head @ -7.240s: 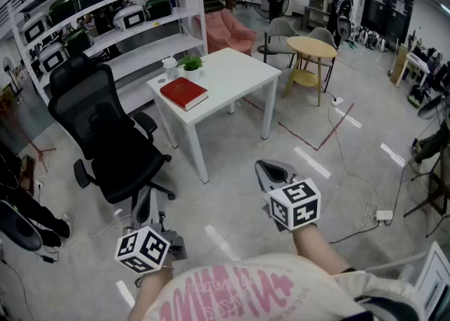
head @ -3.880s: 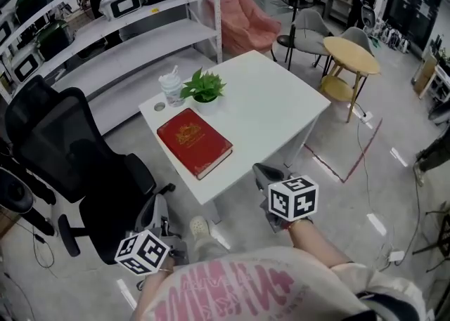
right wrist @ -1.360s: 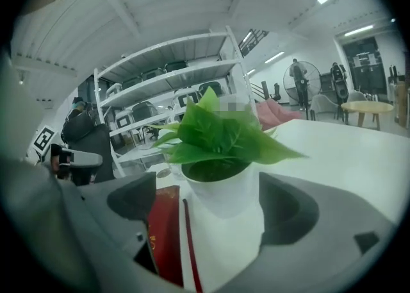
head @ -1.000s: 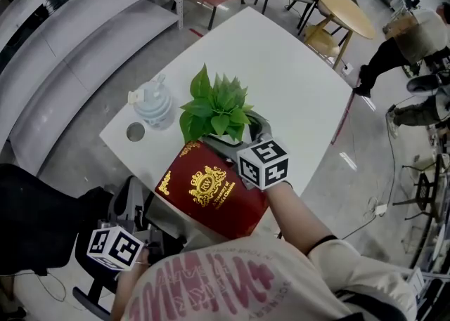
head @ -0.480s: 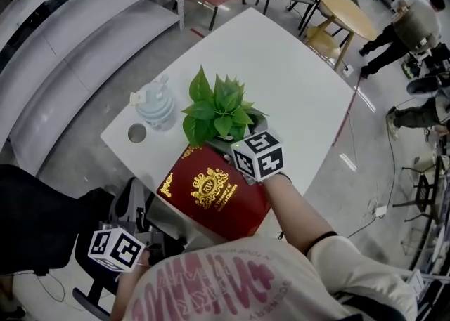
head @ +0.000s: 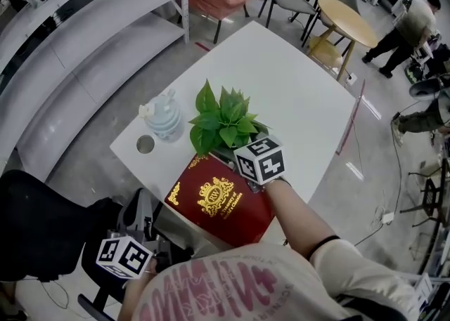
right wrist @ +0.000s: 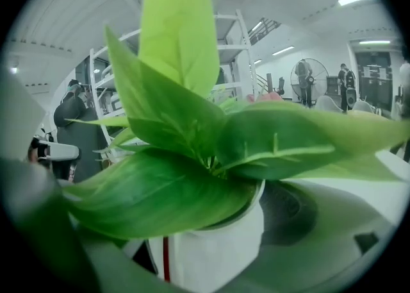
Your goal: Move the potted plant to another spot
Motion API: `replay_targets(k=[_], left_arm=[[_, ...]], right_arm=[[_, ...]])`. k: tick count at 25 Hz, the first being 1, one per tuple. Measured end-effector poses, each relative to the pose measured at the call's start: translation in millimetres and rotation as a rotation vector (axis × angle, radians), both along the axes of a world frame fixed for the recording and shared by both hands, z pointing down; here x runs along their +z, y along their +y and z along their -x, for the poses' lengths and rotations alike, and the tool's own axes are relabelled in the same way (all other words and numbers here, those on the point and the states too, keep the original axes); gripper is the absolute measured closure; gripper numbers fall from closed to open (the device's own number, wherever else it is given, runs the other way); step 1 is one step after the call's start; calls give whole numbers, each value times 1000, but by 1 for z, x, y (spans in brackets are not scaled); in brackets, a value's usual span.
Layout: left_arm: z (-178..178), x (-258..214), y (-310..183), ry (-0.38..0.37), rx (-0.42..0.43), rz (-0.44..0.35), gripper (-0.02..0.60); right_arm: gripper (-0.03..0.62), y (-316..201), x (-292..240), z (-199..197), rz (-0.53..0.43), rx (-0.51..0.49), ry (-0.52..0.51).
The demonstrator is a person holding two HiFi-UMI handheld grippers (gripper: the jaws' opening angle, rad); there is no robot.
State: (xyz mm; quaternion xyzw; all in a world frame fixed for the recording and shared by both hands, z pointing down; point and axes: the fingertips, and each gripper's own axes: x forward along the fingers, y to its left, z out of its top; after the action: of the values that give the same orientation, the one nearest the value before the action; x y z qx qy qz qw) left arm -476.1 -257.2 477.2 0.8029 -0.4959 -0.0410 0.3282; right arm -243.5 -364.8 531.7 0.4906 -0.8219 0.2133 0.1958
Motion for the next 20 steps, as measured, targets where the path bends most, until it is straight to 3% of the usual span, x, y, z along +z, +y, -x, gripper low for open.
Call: replay_targets(k=[9,16,20], left_arm=[[-10,-14,11,-3,20,-20,578],[-77,-19,43,11,103,-18,578],[-85,-19,34,24,155,-21,578]], right_arm=[[74,25,-10,-26,-1,63,-7],[75,84,-36,-100,-62,165,-40],[75,96,-59,-105,-127,202,-65]])
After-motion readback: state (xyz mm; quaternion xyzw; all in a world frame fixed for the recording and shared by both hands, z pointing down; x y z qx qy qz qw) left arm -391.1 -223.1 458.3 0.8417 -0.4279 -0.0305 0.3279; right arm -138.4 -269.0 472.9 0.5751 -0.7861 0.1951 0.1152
